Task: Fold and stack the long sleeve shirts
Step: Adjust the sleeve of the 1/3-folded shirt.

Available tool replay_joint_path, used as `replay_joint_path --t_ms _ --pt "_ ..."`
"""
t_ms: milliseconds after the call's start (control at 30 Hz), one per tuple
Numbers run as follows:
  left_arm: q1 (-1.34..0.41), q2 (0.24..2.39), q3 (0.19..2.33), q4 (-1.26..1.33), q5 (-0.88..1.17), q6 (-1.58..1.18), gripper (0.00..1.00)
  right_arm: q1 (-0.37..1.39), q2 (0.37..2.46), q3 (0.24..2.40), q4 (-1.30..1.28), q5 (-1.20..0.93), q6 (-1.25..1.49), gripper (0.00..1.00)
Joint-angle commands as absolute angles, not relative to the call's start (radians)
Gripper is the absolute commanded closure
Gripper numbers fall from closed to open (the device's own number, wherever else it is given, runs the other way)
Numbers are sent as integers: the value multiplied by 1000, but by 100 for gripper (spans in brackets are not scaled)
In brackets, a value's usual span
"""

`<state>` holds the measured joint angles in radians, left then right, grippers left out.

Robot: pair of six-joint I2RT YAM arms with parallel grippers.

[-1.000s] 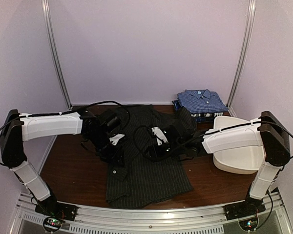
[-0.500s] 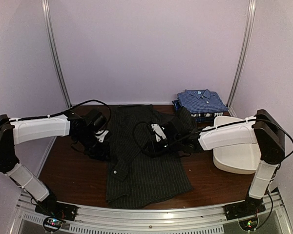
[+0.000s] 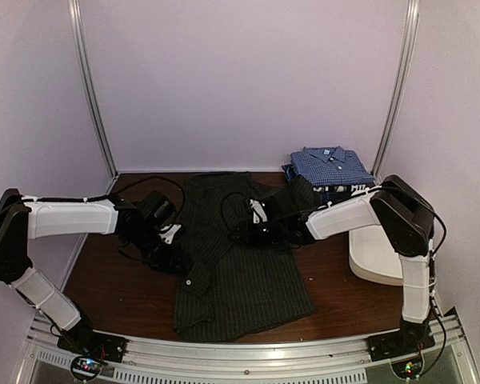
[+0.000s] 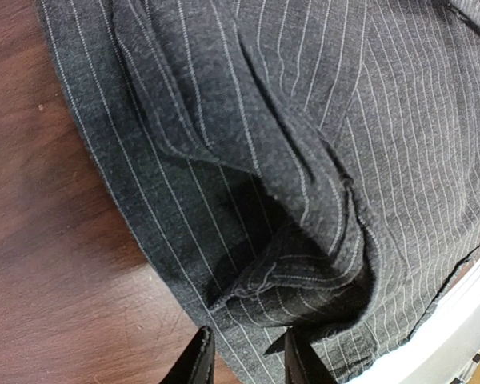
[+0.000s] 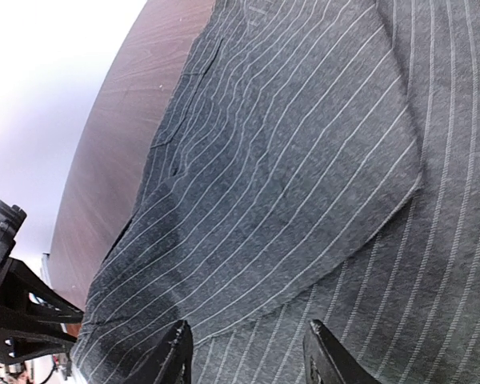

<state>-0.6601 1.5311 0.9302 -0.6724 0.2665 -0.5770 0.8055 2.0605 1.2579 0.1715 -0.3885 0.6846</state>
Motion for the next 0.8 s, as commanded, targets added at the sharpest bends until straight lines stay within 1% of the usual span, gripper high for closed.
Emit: replay_joint_path --t_ms 0,200,433,767 --pt "-660 1545 935 -620 286 -567 69 810 2090 1270 273 -463 766 52" --pt "-660 1562 959 -626 289 -555 70 810 2118 1241 331 -477 827 53" --pt "-660 1561 982 -640 273 -549 70 810 2131 1214 376 -438 883 54" --pt "-660 1553 969 -644 267 -554 70 810 2163 1207 409 -425 904 54"
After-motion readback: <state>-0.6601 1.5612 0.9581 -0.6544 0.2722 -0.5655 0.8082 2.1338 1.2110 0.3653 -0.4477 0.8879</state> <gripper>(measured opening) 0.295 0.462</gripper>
